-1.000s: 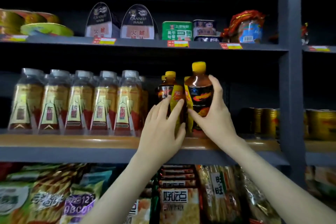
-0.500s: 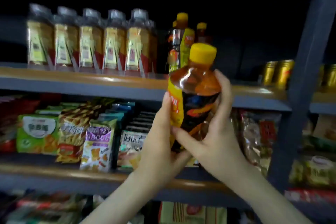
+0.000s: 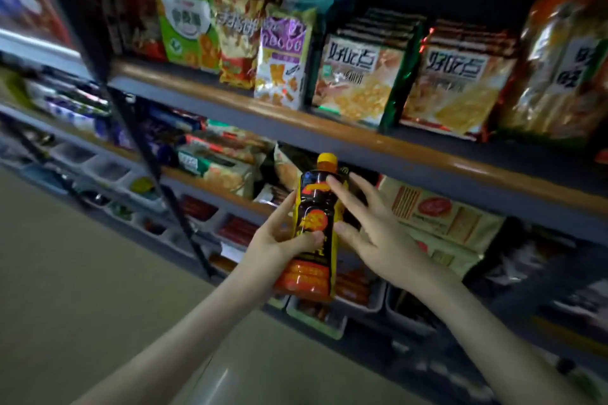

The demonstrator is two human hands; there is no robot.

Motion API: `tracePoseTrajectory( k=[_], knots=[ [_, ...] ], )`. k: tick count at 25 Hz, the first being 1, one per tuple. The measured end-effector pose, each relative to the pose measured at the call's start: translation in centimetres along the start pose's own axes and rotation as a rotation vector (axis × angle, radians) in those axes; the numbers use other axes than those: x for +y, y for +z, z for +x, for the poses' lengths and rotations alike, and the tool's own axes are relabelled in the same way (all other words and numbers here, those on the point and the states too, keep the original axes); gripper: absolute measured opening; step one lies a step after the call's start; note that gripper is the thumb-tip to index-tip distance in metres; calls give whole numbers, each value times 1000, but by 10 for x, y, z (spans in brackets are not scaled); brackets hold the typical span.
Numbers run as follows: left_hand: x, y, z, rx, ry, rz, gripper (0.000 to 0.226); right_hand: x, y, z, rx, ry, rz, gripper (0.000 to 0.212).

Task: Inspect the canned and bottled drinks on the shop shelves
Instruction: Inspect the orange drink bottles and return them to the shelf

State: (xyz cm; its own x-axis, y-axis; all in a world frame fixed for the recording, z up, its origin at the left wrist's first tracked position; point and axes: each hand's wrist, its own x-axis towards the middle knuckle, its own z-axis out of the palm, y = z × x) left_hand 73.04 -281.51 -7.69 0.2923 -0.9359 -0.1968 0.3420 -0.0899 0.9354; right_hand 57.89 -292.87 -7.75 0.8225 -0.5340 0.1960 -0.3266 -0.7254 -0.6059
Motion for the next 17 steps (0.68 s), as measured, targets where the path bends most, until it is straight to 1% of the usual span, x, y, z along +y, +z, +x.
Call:
tracePoseTrajectory(
  k=[1,2,3,4,5,7,8,9,11,12,13,14,15,16,17],
  knots=[
    [-4,-8,-5,53,-81,-72,70,2,8,-2,-57,-102,-62,64],
    [-6,-13,-10,94,-152,-111,64,4,18,-3,-139,-184,-108,72],
    [-9,-19,-14,129,-221,-123,61,5,30,-2,-224,-230,-130,78],
    [-11,-24,-19,150,-284,-118,60,5,43,-1,-256,-278,-151,79],
    [-12,-29,-23,166,-337,-100,58,4,56,1,-238,-326,-176,74],
    [-11,-40,-30,158,-401,-22,57,2,78,3,-149,-402,-215,64],
    [-8,-47,-32,132,-421,68,56,2,85,2,-132,-400,-162,62],
    [-7,-54,-33,101,-441,183,57,-2,87,2,-131,-344,-40,61],
    [-5,-68,-35,24,-454,349,66,-8,85,-4,-131,-114,251,57],
    [-4,-72,-36,-4,-432,425,67,-13,84,-4,-99,-7,350,52],
    [-7,-76,-37,-20,-381,521,63,-16,83,-3,-78,103,453,46],
    [-13,-81,-36,-19,-272,667,53,-17,82,-2,-73,204,608,44],
    [-20,-85,-34,-3,-103,874,40,-16,82,0,-83,296,789,47],
    [-27,-89,-30,-5,96,1090,33,-14,80,1,-102,389,959,50],
    [-35,-92,-27,-27,289,1267,48,-13,78,2,-118,476,1087,51]
  ],
)
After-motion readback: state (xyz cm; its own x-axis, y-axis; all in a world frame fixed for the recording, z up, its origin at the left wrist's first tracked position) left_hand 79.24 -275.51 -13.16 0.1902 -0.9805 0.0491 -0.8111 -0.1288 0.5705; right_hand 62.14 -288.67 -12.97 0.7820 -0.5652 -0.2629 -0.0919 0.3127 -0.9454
